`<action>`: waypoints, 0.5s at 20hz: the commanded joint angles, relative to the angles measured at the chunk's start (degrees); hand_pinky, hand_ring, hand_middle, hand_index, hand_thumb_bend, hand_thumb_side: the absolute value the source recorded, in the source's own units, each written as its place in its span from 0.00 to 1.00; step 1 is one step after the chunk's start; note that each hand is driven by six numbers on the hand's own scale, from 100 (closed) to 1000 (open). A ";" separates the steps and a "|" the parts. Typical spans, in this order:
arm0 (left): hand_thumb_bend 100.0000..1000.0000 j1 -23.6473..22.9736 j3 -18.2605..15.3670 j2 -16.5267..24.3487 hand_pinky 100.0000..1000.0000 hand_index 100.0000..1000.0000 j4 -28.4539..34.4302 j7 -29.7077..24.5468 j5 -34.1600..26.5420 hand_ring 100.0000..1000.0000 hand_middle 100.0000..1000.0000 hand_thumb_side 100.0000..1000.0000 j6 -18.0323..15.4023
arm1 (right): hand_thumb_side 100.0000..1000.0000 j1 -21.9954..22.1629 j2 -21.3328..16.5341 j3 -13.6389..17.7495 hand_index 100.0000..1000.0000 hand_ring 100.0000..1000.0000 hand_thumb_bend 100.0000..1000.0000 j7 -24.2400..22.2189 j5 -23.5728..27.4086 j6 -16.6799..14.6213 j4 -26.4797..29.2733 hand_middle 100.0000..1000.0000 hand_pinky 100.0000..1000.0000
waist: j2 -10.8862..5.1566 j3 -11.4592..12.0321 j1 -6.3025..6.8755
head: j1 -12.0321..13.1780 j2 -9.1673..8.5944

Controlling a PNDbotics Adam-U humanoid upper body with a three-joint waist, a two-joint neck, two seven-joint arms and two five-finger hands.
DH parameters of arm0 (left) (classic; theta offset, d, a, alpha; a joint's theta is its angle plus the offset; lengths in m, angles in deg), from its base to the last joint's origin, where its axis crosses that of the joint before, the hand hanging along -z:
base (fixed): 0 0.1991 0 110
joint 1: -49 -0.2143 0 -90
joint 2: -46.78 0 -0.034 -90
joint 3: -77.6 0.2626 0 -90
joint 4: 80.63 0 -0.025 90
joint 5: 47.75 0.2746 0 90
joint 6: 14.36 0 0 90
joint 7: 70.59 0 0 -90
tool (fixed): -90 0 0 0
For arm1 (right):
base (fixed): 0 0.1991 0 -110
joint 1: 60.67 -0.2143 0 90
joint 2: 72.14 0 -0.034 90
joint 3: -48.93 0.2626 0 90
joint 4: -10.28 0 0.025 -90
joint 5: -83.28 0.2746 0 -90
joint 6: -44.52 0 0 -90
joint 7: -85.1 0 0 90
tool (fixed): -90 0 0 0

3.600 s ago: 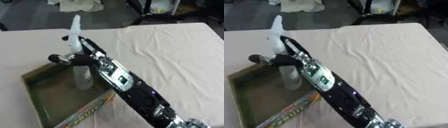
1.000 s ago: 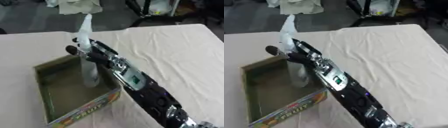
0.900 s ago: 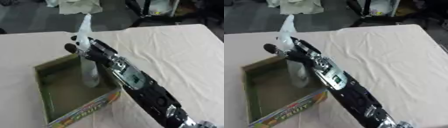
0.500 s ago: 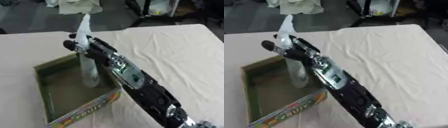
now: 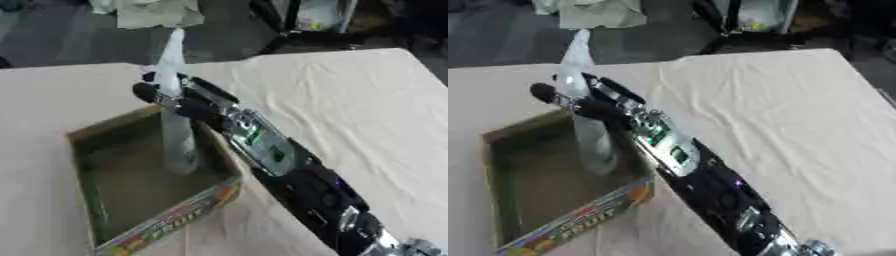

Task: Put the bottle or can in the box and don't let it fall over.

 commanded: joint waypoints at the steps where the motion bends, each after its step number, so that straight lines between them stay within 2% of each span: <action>1: 0.52 0.00 -0.65 1.99 0.78 0.72 0.54 -0.01 0.10 0.75 0.67 0.73 -0.11 | 0.75 -0.77 -1.67 0.02 0.90 0.99 0.59 -0.54 0.15 0.61 2.44 1.00 0.68 | -1.03 -0.01 0.14 | 0.16 -0.42; 10: 0.52 -0.01 -0.65 1.92 0.78 0.72 0.51 -0.12 0.09 0.75 0.67 0.73 -0.17 | 0.73 0.03 -3.13 0.17 0.90 0.99 0.61 0.84 1.59 1.90 4.23 1.00 0.68 | -0.97 -0.11 0.15 | 0.21 -0.53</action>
